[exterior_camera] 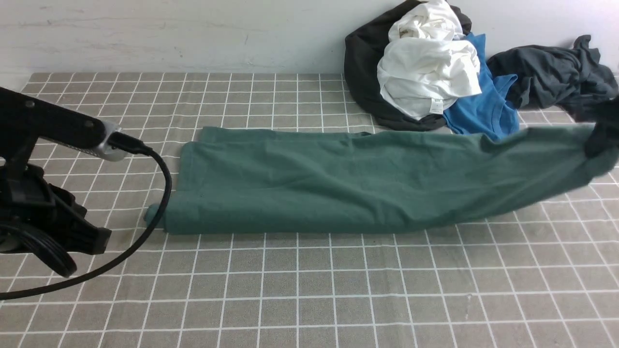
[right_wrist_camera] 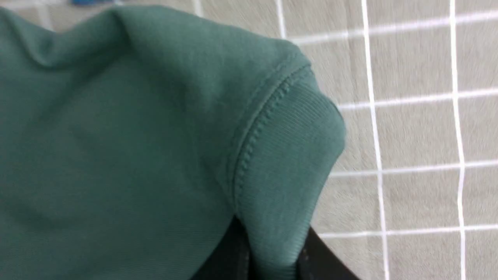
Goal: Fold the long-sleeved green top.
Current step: Use the right arm to drag the right edge of the fabric to the left and folds it over the left edge
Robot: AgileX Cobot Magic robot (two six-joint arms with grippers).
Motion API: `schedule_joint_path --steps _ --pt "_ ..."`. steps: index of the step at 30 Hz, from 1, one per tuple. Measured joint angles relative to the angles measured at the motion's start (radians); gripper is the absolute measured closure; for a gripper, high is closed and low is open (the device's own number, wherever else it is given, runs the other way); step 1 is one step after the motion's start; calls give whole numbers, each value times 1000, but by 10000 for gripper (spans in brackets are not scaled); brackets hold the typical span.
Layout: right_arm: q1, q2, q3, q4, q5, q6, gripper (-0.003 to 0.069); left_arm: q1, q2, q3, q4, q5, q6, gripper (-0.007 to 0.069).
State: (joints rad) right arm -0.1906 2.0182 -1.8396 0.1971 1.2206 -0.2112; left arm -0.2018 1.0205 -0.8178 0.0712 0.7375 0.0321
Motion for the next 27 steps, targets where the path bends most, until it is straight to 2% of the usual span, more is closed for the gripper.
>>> schedule_joint_path --steps 4,5,6,8,9,10,11,14,16,17,18,20,23,24,25,27 --pt "108 -27 -122 74 13 12 592 0 -62 0 -61 0 -1 570" --pt "185 -32 -156 134 9 16 592 0 -87 0 -86 0 -1 570" --pt "196 -32 -156 134 8 16 592 0 -90 0 -89 0 -1 570" --pt "349 -25 -163 227 -53 18 592 0 -121 0 -108 0 0 570" --pt "374 -21 -164 242 -61 16 592 0 -123 0 -110 0 0 570" --pt "459 1 -166 299 -132 1 592 0 -135 0 -114 0 1 570" --pt "471 5 -167 299 -142 -2 592 0 -136 0 -115 0 1 570" --pt "653 101 -168 411 -318 -81 592 0 -142 0 -116 0 2 570" --pt "755 192 -168 476 -500 -130 592 0 -142 1 -117 0 2 570" --pt "755 200 -168 488 -515 -134 592 0 -142 1 -117 0 2 570" --pt "812 261 -170 528 -646 -167 587 0 -142 1 -117 0 2 570" --pt "850 322 -188 563 -723 -188 561 0 -142 1 -117 0 2 570" --pt "875 390 -246 587 -747 -200 475 0 -142 2 -117 0 2 570" --pt "875 390 -246 587 -747 -200 467 0 -142 2 -117 0 2 570" --pt "875 401 -276 585 -738 -204 412 -2 -142 2 -117 0 2 570" --pt "871 401 -324 557 -725 -208 349 -11 -142 2 -117 0 2 570"
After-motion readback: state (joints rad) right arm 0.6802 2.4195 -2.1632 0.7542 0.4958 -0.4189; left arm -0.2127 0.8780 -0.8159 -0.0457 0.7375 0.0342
